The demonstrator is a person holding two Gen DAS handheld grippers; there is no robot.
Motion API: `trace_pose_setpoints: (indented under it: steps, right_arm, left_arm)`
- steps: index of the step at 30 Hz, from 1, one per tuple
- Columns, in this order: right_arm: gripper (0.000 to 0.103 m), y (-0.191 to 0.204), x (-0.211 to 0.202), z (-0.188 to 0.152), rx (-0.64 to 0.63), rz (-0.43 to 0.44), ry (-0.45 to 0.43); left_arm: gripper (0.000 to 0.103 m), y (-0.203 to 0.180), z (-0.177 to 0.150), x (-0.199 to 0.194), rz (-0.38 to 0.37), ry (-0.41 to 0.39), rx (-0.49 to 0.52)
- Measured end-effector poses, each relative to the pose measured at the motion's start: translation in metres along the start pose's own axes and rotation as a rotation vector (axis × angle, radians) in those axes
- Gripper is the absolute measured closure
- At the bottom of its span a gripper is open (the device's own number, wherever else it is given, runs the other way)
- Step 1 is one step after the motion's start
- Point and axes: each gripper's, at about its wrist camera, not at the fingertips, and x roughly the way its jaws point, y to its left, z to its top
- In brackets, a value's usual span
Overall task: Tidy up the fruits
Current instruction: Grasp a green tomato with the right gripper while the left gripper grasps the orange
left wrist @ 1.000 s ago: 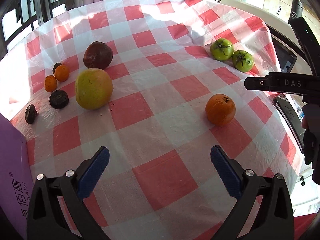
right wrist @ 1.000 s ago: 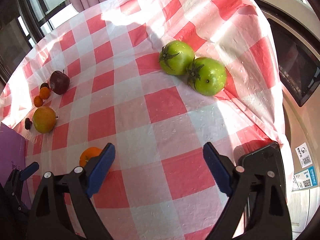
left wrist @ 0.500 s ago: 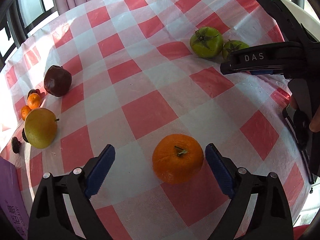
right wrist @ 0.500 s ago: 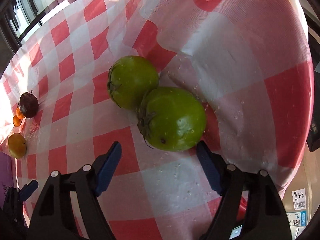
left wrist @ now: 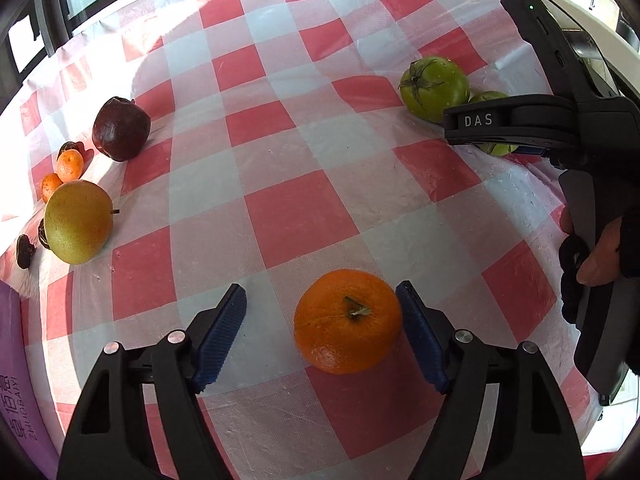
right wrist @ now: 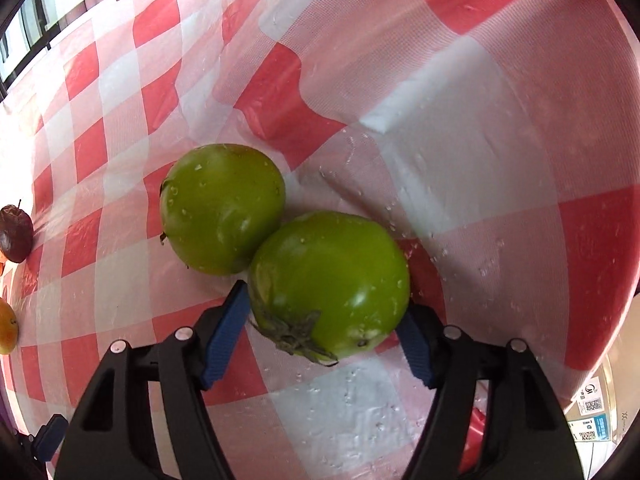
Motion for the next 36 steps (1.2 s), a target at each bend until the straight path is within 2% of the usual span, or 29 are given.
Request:
trace_pose_setpoints:
  steps: [3,8,13,18,23,30,36]
  right_arm:
    - [0.042,0.0,-0.002,-0.001,-0.038,0.023,0.02]
    - [0.042,0.004,-0.016,-0.017,-0.094,0.095,0.048]
    - [0.042,0.009,-0.033,-0.041,-0.182,0.176,0.079]
    - [0.042,0.016,-0.051,-0.069,-0.282,0.233,0.109]
    - [0.042,0.027,-0.061,-0.08,-0.361,0.269,0.13]
    - [0.042,0.043,-0.061,-0.081,-0.365,0.343,0.205]
    - [0.045,0.069,-0.075,-0.086,-0.358,0.375,0.247]
  left_arm:
    - [0.037,-0.003,0.0,-0.002,-0.007,0.004,0.004]
    - [0.06,-0.009,0.002,-0.005,-0.025,0.017,0.013]
    - [0.06,-0.002,0.001,-0.008,-0.045,0.045,-0.024]
    - [0.061,0.022,-0.013,-0.018,-0.041,0.058,-0.122]
    - [0.061,0.049,-0.028,-0.031,-0.047,0.058,-0.203]
    - [0.061,0.071,-0.029,-0.053,-0.064,0.041,-0.169]
    - [0.061,0.105,-0.014,-0.095,-0.075,-0.047,-0.186]
